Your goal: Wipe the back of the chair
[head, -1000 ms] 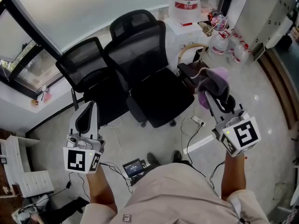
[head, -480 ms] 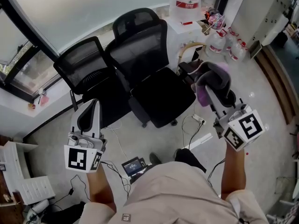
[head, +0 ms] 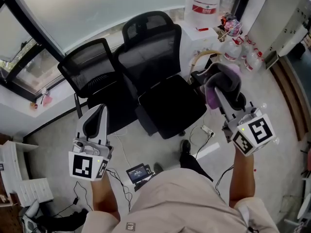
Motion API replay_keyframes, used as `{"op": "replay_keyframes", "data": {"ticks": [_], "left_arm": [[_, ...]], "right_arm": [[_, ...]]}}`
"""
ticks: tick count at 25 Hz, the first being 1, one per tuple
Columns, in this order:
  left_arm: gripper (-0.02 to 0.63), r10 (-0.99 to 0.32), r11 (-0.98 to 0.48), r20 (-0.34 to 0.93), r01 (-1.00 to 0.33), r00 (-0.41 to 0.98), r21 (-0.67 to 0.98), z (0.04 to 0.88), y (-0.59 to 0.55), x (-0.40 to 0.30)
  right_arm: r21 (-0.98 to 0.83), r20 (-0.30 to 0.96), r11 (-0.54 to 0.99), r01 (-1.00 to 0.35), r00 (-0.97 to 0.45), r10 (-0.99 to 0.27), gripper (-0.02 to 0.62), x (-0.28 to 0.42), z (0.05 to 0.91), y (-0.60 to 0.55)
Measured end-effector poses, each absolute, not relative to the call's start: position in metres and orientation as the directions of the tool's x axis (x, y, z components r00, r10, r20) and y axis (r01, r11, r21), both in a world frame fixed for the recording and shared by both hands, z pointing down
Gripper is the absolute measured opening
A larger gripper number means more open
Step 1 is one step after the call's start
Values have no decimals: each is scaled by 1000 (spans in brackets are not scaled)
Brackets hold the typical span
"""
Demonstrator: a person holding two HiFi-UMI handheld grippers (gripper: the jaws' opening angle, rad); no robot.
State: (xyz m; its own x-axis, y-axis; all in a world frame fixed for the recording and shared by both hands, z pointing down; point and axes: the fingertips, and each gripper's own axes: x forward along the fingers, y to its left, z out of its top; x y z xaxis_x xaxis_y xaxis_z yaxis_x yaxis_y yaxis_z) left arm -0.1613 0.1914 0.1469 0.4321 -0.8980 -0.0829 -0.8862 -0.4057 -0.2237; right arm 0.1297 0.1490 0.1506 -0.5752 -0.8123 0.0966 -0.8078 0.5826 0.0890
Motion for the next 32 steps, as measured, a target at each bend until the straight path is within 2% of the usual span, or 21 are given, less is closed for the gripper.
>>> {"op": "replay_keyframes", "data": {"ticks": [20,32], "left_arm": [[6,-980,-176,-44,-953,192,-246,144,63,-76],[6,-992,-116,-26,-966,125,-229,167,40,-98]], "right_arm": [[45,73,765,-643,-761,-644,63,197,163,-49],[65,80,805,-590,-801,-594,66,153,173,-102]]}}
